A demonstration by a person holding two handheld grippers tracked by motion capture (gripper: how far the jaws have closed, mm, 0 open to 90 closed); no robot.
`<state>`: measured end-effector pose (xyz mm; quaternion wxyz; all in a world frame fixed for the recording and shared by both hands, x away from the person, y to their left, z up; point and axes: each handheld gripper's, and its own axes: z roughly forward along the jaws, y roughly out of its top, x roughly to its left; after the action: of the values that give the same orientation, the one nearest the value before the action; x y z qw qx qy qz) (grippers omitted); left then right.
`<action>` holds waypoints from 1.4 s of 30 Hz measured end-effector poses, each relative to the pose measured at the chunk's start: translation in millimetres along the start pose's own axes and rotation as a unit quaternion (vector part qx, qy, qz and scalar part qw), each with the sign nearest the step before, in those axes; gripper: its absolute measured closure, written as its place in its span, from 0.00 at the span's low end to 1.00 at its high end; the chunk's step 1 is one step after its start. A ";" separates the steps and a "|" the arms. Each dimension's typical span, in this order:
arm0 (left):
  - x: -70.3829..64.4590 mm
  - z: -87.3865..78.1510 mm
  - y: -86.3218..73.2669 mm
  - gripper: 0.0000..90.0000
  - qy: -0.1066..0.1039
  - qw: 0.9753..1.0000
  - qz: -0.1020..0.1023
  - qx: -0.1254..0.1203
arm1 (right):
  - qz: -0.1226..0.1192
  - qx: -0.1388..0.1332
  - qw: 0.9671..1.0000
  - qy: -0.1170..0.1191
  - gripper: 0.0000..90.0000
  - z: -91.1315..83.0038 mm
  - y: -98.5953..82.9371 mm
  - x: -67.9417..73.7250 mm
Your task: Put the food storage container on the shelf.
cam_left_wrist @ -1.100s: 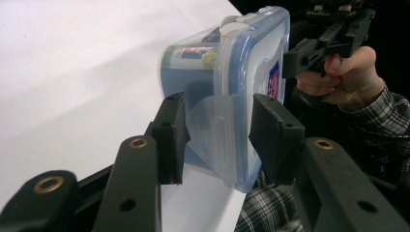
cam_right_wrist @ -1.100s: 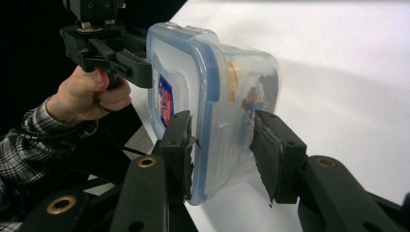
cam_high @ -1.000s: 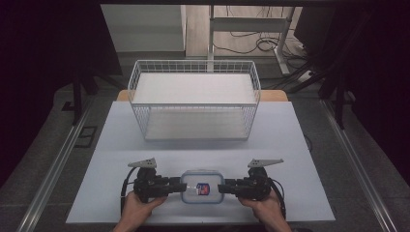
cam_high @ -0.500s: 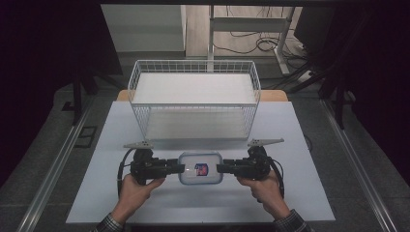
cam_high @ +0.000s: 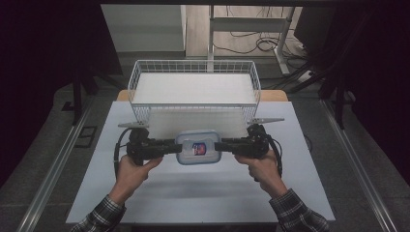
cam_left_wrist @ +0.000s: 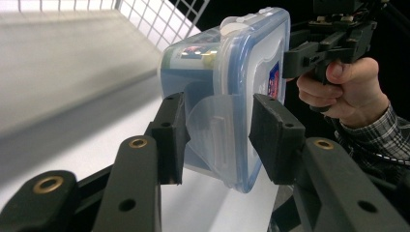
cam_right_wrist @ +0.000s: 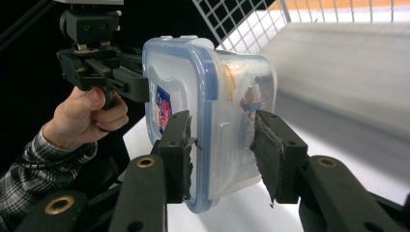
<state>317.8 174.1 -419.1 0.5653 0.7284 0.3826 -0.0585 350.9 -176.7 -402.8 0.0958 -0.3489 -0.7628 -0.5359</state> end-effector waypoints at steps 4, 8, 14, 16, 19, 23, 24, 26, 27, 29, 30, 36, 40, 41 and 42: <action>1.8 -3.2 14.6 0.64 0.003 1.000 0.001 -0.004 | -0.003 -0.009 1.000 0.000 0.65 0.5 14.2 -0.7; 4.0 -5.7 26.9 0.64 0.003 1.000 0.000 -0.010 | -0.004 -0.014 1.000 0.000 0.65 0.8 24.8 -1.0; 7.4 -9.7 48.0 0.64 0.005 1.000 -0.001 -0.017 | -0.009 -0.022 1.000 -0.003 0.65 0.7 47.1 -0.9; 8.3 -11.3 55.7 0.64 0.006 1.000 0.001 -0.019 | -0.008 -0.026 1.000 -0.003 0.65 0.7 58.5 -1.2; 10.2 -14.5 70.5 0.64 0.009 1.000 0.003 -0.023 | -0.008 -0.030 1.000 -0.002 0.65 1.1 67.9 -1.9; 13.2 -17.4 86.6 0.64 0.013 0.999 0.011 -0.037 | -0.008 -0.040 0.999 0.001 0.65 2.2 83.6 -4.7; 16.5 -18.0 92.8 0.64 0.012 0.999 0.010 -0.038 | -0.008 -0.043 0.999 0.001 0.65 3.0 91.0 -6.1; 22.7 -17.7 100.6 0.64 0.008 0.999 0.000 -0.038 | -0.009 -0.044 0.999 -0.003 0.65 4.3 98.0 -7.3; 22.7 -17.7 100.6 0.64 0.008 0.999 0.000 -0.038 | -0.009 -0.044 0.999 -0.003 0.65 4.3 98.0 -7.3; 28.2 -17.1 107.1 0.64 0.006 0.999 -0.010 -0.040 | -0.010 -0.043 0.999 -0.010 0.65 6.7 108.5 -9.3; 30.5 -17.0 110.3 0.63 0.005 0.999 -0.013 -0.042 | -0.010 -0.044 0.999 -0.013 0.65 7.4 112.1 -9.9; 41.6 -16.6 131.9 0.63 0.007 0.999 -0.017 -0.051 | -0.010 -0.048 0.999 -0.019 0.65 10.6 132.2 -15.2; 45.5 -14.7 139.9 0.63 0.011 0.998 -0.021 -0.053 | -0.005 -0.051 0.999 -0.017 0.65 12.5 142.9 -23.0; 49.0 -12.6 143.7 0.63 0.011 0.998 -0.028 -0.053 | 0.000 -0.050 0.999 -0.016 0.64 13.1 145.1 -25.4; 51.0 -11.5 145.7 0.63 0.011 0.998 -0.030 -0.055 | 0.005 -0.051 0.999 -0.016 0.64 13.5 146.6 -27.2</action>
<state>440.4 199.2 -328.0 0.5981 0.6850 0.4133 -0.0463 467.2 -149.7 -312.3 0.0684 -0.3651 -0.7344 -0.5680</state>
